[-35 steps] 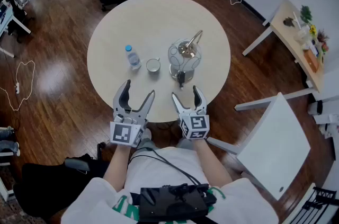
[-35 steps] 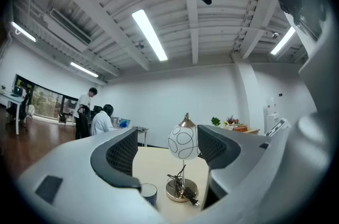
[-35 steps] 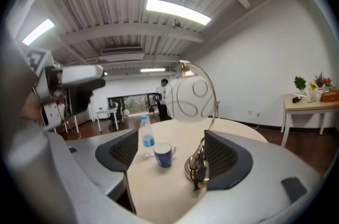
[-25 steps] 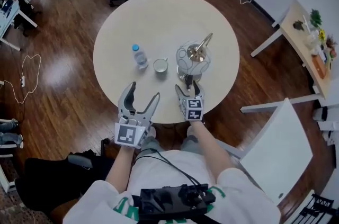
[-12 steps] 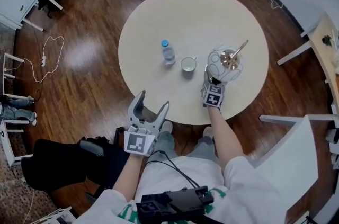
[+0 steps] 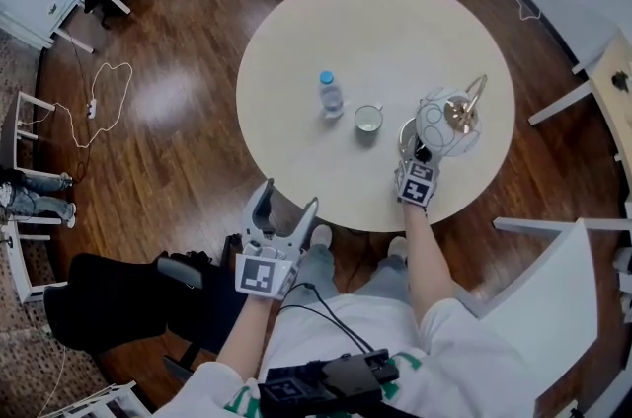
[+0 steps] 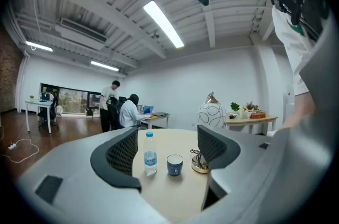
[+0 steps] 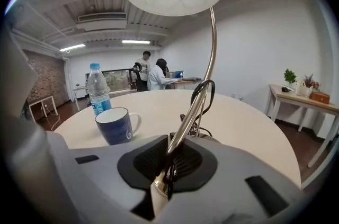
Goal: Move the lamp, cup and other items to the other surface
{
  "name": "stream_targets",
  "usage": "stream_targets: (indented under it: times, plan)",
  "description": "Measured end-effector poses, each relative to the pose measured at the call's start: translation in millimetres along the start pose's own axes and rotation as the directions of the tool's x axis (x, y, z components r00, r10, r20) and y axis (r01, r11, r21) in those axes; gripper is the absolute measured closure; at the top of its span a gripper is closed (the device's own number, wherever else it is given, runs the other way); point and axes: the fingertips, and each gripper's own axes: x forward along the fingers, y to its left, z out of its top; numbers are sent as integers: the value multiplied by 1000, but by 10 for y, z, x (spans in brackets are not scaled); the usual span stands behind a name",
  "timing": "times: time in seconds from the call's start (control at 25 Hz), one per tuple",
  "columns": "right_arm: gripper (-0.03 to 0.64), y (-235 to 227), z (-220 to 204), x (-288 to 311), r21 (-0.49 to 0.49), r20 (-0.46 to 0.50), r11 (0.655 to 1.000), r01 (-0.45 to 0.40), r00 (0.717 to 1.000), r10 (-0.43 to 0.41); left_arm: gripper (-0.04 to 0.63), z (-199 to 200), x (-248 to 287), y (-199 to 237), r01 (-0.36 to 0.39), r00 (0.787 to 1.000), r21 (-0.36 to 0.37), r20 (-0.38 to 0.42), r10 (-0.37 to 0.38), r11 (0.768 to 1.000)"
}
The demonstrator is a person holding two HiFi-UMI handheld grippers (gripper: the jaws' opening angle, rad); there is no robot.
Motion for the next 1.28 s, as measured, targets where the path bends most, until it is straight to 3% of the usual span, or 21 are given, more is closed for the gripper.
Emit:
stream_targets:
  times: [0.44, 0.64, 0.76, 0.92, 1.12, 1.2, 1.28]
  plan:
    - [574, -105, 195, -864, -6, 53, 1000, -8, 999, 8, 245, 109, 139, -341, 121, 992, -4, 46, -120, 993]
    - [574, -236, 296, -1412, 45, 92, 999, 3, 996, -7, 245, 217, 199, -569, 208, 975, 6, 79, -208, 978]
    - [574, -291, 375, -1774, 42, 105, 999, 24, 994, -28, 245, 257, 296, -767, 286, 955, 8, 86, -285, 958]
    - [574, -375, 447, -2342, 41, 119, 998, 57, 991, -62, 245, 223, 520, -1275, 437, 895, 18, 92, -437, 899]
    - [574, -630, 449, -2988, 100, 162, 990, 96, 980, -111, 245, 52, 736, -1953, 570, 812, 89, 88, -577, 817]
    - [574, -766, 423, -3254, 139, 170, 980, 141, 972, -164, 245, 80, 770, -2266, 631, 767, 87, 83, -637, 771]
    - [574, -954, 315, -3512, 171, 169, 962, 211, 956, -239, 245, 141, 756, -2629, 698, 708, 71, 81, -702, 713]
